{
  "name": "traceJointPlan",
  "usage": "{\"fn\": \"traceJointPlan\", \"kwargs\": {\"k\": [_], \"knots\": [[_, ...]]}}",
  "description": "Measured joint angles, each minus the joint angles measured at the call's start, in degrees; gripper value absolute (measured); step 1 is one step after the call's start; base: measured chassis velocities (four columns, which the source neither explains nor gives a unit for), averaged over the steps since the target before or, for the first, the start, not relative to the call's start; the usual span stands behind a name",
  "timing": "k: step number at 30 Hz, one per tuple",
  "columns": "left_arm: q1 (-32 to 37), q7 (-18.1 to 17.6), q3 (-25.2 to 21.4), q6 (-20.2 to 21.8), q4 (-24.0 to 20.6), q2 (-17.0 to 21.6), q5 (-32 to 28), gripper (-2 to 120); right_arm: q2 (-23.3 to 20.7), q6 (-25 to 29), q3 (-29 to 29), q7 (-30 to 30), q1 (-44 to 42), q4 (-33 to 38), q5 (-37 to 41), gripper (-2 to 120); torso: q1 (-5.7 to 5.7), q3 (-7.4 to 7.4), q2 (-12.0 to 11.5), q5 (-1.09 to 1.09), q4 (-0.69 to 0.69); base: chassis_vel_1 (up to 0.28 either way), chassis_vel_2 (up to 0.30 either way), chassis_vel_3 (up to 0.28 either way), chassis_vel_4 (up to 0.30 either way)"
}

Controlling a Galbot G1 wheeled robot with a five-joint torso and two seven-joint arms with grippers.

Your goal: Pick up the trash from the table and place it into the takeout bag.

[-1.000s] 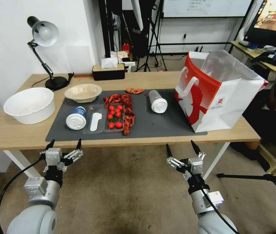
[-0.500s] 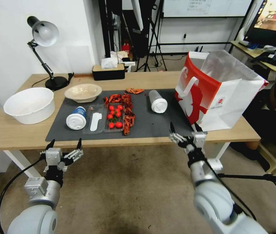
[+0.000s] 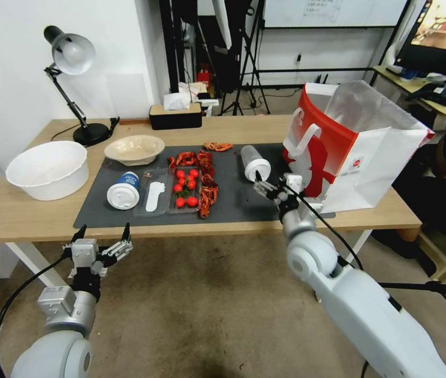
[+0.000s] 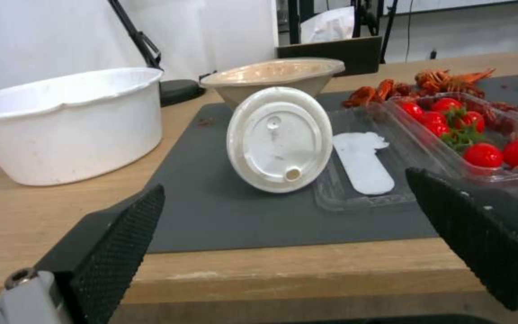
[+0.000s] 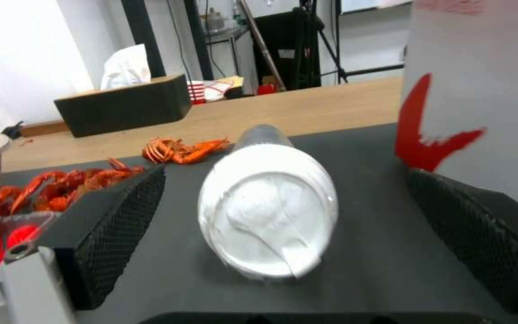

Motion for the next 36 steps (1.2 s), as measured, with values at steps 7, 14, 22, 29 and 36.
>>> {"fn": "traceJointPlan", "kwargs": {"k": [7,14,22,29,36], "knots": [[0.0,0.1,-0.2,-0.4,0.3,-0.2,0.0,100,1.1,-0.7,-1.9,-0.1,3.8,-4.2,2.2,100,0.00,0.00,0.0,0.01,0.00,0.000,0.000,0.000,0.000],[0.0,0.1,-0.3,-0.7,0.5,-0.2,0.0,100,2.0,-0.7,-3.6,-0.2,6.9,-7.6,2.4,100,0.00,0.00,0.0,0.00,0.01,0.000,0.000,0.000,0.000],[-0.1,0.2,-0.4,-1.2,0.9,-0.3,0.0,100,2.9,-0.6,-5.5,-0.2,9.3,-11.6,2.6,100,0.00,0.00,0.0,0.00,0.00,0.000,0.000,0.000,0.000],[-0.1,0.4,-0.3,-1.6,1.1,-0.3,0.1,100,4.5,-0.5,-6.9,0.2,11.2,-15.3,2.7,100,0.00,0.00,0.0,0.00,0.01,0.000,0.000,0.000,0.000],[-0.1,0.4,-0.5,-1.8,1.1,-0.2,0.1,100,5.0,-0.7,-7.8,0.6,11.7,-16.6,2.7,82,-0.01,0.00,0.0,0.00,0.00,0.000,0.000,0.000,0.000]]}}
